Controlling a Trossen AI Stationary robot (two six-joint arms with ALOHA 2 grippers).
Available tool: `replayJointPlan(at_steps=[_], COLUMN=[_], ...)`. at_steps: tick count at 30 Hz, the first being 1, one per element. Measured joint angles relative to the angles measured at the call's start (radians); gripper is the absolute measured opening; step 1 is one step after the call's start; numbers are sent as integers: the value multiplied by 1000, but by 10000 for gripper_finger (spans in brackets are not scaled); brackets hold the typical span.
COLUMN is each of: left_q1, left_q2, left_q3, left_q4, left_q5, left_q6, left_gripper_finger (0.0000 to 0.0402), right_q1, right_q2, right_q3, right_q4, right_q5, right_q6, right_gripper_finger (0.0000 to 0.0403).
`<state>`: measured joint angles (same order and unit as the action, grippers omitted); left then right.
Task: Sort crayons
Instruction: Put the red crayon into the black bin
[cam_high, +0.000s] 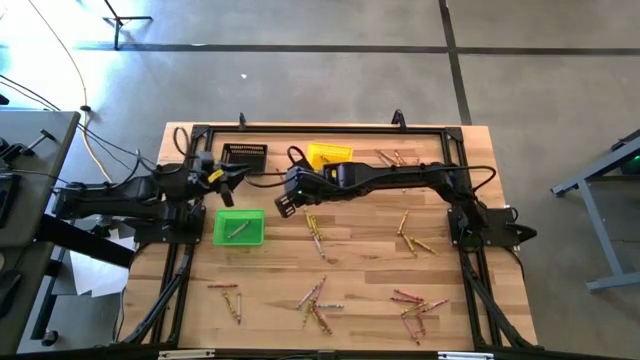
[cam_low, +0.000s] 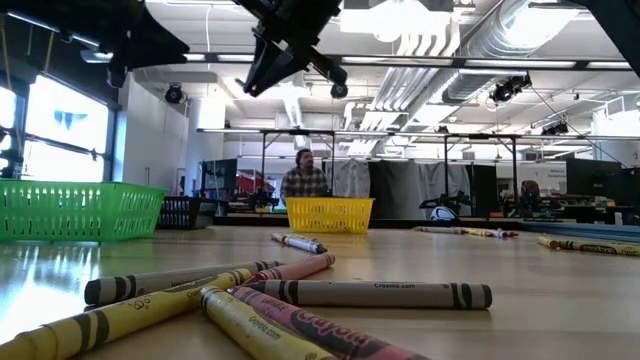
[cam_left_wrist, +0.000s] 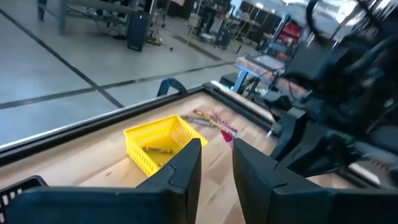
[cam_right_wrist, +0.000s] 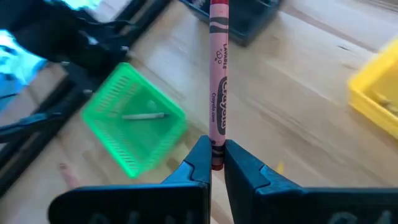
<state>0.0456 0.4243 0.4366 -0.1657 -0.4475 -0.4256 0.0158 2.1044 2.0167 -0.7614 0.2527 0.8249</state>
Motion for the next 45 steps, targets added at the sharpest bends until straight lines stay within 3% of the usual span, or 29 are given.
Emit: replayJointPlan(at_steps=[8,15,33,39,45], left_q1=[0,0,0,0,0], left_q2=[145,193,339,350,350], left_q3=[0,0,1,1,1], left_q4=[95,161,328,328,331], left_q5=[64,80,123,123,124], left_q6=[-19,-74,-191,-199,-203], left_gripper_finger=[132,159,163,133,35], right_q1=[-3,-3,-8,-8,-8], right_q2=[0,0,0,0,-1], right_q3=[0,0,0,0,0], right_q4=[38,45,101,101,100], right_q5=[-26,-26,-25,-25,-23], right_q6=[-48,-67,-127,-130,-138], right_gripper_finger=[12,12,12,12,12])
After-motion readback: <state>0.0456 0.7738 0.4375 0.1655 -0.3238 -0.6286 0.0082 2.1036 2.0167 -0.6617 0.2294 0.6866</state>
